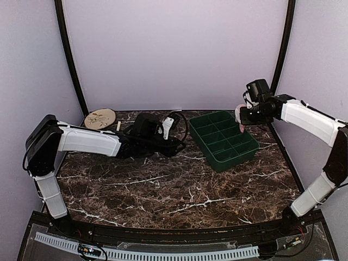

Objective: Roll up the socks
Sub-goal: Rotate the storage box at the center of the board.

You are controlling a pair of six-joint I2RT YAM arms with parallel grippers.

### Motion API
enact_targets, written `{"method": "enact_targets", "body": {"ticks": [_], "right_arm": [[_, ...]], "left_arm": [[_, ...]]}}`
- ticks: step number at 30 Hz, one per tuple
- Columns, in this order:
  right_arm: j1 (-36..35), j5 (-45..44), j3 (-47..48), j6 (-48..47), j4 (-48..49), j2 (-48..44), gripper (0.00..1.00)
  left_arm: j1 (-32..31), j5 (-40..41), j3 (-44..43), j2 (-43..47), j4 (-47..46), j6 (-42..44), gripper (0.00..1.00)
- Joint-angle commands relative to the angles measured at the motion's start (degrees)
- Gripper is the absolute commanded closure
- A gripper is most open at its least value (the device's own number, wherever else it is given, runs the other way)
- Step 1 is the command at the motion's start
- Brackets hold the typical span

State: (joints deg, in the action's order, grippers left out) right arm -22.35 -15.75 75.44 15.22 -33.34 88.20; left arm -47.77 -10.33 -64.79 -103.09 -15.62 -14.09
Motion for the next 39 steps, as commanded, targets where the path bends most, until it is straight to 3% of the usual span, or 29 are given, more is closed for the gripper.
{"method": "enact_targets", "body": {"ticks": [1,9,17,25,39], "right_arm": [[-1.2,-5.2,-1.6,6.7,-4.2,-6.1,1.00],[-6.1,-13.9,-7.8,17.8,-13.1,-14.5,1.00],[-9.8,-15.9,-14.5,28.9,-21.6,-21.2,1.00],[-12.2,-13.3,-18.3,35.9,-25.6,-22.5,1.00],[-12.3,-10.1,-25.0,38.4,-17.8,-17.2,1.00]], "left_arm": [[1.4,5.1,-6.5,-3.4,-1.8,-1.0,0.65],[3.9,13.3,-16.3,-11.4,-2.1,-6.0,0.60],[8.0,15.7,-28.4,-20.8,-1.9,-9.3,0.58],[11.7,10.6,-39.1,-29.2,-2.8,-12.6,0.56],[12.2,-0.7,-59.8,-47.7,-1.8,-23.0,0.55]]}}
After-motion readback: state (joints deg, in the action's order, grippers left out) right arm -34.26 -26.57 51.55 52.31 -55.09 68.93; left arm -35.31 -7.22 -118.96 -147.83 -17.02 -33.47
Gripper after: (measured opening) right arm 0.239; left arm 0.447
